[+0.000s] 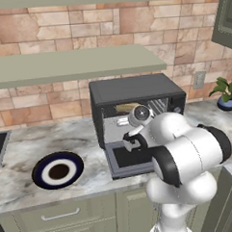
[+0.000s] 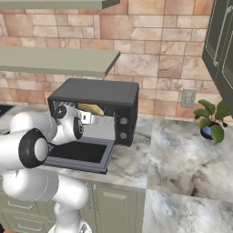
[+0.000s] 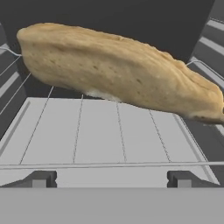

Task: Pull the toaster oven rack outwards. Pick up the baguette from the plate and place it on the toaster oven rack. Close the toaster oven door fully and set the temperature to the lowest setting.

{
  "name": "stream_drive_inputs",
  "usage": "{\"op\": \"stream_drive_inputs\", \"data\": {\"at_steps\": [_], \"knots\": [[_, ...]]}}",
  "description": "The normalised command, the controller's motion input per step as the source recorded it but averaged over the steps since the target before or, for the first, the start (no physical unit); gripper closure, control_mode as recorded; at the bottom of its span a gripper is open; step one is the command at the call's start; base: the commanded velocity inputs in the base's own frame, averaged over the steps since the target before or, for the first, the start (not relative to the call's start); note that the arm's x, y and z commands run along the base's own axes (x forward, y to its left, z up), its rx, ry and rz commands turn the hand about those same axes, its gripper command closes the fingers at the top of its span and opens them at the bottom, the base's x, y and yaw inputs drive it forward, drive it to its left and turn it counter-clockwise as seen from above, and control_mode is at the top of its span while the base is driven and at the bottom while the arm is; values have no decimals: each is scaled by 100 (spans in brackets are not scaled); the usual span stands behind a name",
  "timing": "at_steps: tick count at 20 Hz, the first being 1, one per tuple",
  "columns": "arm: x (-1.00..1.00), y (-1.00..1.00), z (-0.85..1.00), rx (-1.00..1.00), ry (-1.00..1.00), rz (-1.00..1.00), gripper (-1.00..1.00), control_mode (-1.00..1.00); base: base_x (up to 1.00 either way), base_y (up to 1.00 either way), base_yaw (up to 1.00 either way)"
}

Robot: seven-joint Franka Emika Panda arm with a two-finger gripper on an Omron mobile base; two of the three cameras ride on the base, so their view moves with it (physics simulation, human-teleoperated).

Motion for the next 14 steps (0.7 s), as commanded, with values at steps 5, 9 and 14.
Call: {"op": "stream_drive_inputs", "data": {"at_steps": [5, 9, 14], "knots": [[6, 0, 0, 0, 0, 0, -100, -100, 0, 0, 0], [1, 0, 0, 0, 0, 0, -100, -100, 0, 0, 0], [-2, 0, 0, 0, 0, 0, -100, -100, 0, 0, 0]]}}
